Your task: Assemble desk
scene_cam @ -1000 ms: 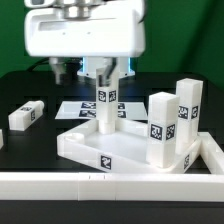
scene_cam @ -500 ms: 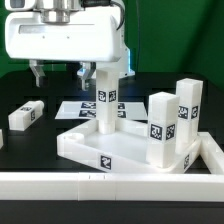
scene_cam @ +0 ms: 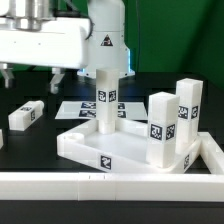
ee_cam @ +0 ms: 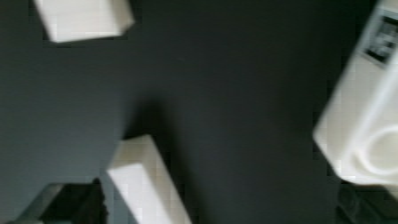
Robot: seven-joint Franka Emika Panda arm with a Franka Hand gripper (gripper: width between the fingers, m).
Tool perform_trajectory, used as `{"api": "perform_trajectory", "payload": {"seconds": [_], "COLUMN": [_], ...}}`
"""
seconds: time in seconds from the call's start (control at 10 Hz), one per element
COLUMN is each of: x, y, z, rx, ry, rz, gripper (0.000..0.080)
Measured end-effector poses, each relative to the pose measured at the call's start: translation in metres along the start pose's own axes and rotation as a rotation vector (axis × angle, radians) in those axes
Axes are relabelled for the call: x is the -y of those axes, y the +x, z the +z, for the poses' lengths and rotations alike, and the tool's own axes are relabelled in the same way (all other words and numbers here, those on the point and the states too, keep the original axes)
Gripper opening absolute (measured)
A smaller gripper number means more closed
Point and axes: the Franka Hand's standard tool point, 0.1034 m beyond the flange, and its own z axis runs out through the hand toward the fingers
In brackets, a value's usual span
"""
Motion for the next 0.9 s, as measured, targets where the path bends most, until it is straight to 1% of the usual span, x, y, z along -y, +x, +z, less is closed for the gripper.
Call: {"api": "perform_trajectory", "payload": {"seconds": [0.1, 0.2, 0.3, 0.4, 0.5, 0.6, 0.7, 0.8, 0.9], "x": [-0.006, -0.002, -0.002, -0.008, -0.026, -0.048, -0.059, -0.059, -0.056], "y": [-0.002, -0.002, -0.002, -0.004, -0.01, -0.016, -0.023, -0.024, -0.024], "z": [0.004, 0.003, 0.004, 0.006, 0.012, 0.02, 0.027, 0.028, 0.029], "rx": [0.007, 0.005, 0.006, 0.01, 0.023, 0.032, 0.048, 0.053, 0.065], "ry": [-0.007, -0.005, -0.005, -0.009, -0.017, -0.037, -0.046, -0.043, -0.034], "rz": [0.009, 0.003, 0.002, -0.02, -0.038, -0.064, -0.063, -0.064, -0.06], "gripper": [0.0648, 0.0648, 0.0648, 0.0648, 0.0648, 0.0648, 0.0648, 0.0648, 0.0648]}}
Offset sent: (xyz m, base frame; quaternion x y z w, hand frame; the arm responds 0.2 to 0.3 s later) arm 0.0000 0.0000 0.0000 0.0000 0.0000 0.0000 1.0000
